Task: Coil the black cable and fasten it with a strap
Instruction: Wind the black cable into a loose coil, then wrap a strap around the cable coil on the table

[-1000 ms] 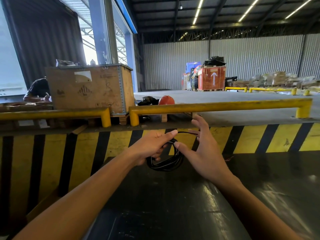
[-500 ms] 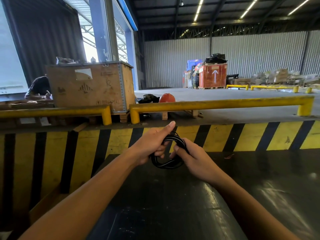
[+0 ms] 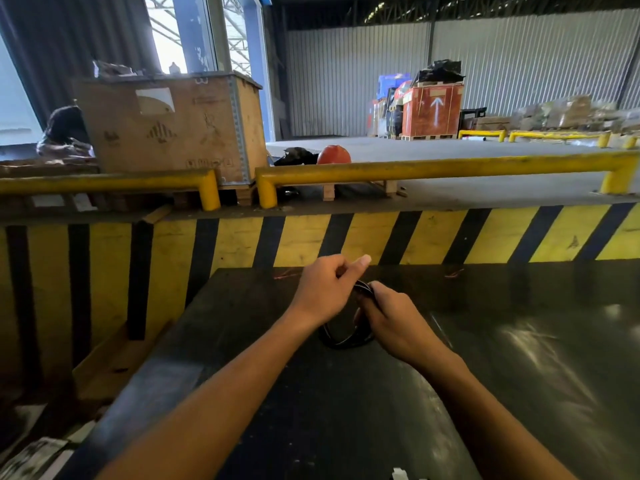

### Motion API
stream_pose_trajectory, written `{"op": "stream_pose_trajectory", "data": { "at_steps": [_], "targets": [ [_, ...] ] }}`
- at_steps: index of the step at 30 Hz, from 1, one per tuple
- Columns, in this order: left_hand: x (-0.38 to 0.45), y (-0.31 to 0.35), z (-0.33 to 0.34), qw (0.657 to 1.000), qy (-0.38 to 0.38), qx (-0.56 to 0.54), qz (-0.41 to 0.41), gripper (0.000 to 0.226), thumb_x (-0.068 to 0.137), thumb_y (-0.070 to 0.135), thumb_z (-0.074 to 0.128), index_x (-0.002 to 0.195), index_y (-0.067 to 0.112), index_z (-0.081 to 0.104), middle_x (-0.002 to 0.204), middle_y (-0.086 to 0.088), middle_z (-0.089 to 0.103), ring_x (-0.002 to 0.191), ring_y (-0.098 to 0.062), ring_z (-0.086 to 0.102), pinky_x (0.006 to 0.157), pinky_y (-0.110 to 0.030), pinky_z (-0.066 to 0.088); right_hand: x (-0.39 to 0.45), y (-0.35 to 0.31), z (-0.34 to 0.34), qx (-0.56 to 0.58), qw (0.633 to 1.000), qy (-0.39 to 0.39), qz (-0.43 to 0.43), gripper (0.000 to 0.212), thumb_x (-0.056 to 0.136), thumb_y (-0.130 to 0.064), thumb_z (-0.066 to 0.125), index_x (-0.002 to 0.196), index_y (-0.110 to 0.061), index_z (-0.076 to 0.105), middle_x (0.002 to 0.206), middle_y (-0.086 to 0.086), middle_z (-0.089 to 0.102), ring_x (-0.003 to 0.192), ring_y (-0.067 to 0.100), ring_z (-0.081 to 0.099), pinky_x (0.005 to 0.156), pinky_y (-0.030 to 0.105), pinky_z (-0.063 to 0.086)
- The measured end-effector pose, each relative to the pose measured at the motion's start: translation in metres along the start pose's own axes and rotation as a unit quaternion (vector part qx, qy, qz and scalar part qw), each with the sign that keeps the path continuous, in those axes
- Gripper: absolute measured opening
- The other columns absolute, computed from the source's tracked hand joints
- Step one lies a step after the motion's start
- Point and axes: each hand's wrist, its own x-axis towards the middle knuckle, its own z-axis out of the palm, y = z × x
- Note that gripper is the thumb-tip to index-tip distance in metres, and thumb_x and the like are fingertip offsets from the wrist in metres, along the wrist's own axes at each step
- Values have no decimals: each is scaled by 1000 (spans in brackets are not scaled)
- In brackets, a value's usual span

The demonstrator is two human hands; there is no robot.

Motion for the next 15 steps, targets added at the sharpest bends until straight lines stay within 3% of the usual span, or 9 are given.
{"op": "stream_pose_trajectory", "data": {
  "at_steps": [3, 5, 8, 10, 12, 15],
  "targets": [
    [-19, -22, 22, 995, -25, -43, -83, 45, 89, 51, 51, 66, 14, 62, 46, 11, 51, 41, 2, 44, 42, -13, 36, -16, 23, 11, 25, 997, -63, 42, 23, 97, -27, 44, 87, -12, 58, 80, 8, 67, 71, 18, 65, 66, 35, 52],
    [-39, -40, 36, 988, -55, -42, -140, 43, 89, 50, 52, 65, 17, 63, 43, 13, 51, 40, 2, 43, 45, -16, 35, -29, 44, 18, 70, 984, -143, 74, 29, 96, -31, 47, 90, -6, 60, 81, 13, 65, 70, 23, 61, 67, 38, 50],
    [-78, -70, 53, 969, -112, -27, -220, 34, 90, 43, 55, 66, 21, 65, 45, 13, 51, 38, 3, 46, 47, -21, 35, -55, 86, 30, 144, 950, -226, 161, 32, 92, -42, 51, 93, -11, 63, 81, 2, 64, 68, 9, 60, 63, 22, 48],
    [-107, -89, 62, 951, -130, -19, -280, 28, 91, 38, 57, 68, 25, 65, 50, 12, 52, 38, 5, 48, 45, -19, 35, -73, 121, 43, 148, 941, -211, 221, 28, 90, -43, 54, 91, -17, 63, 81, -2, 67, 64, 0, 63, 56, 14, 47],
    [-136, -106, 71, 927, -135, -9, -350, 25, 90, 37, 59, 70, 24, 65, 51, 10, 50, 37, 3, 46, 41, -19, 36, -88, 161, 59, 59, 947, -188, 253, 22, 90, -42, 56, 80, -22, 59, 76, -3, 64, 61, 3, 61, 51, 15, 42],
    [-177, -125, 84, 893, -112, 4, -436, 24, 85, 37, 66, 67, 21, 67, 43, 11, 47, 31, 0, 41, 35, -19, 34, -108, 211, 86, -73, 924, -241, 287, 21, 88, -38, 59, 75, -24, 50, 82, -1, 60, 67, 6, 54, 52, 20, 37]
  ]
}}
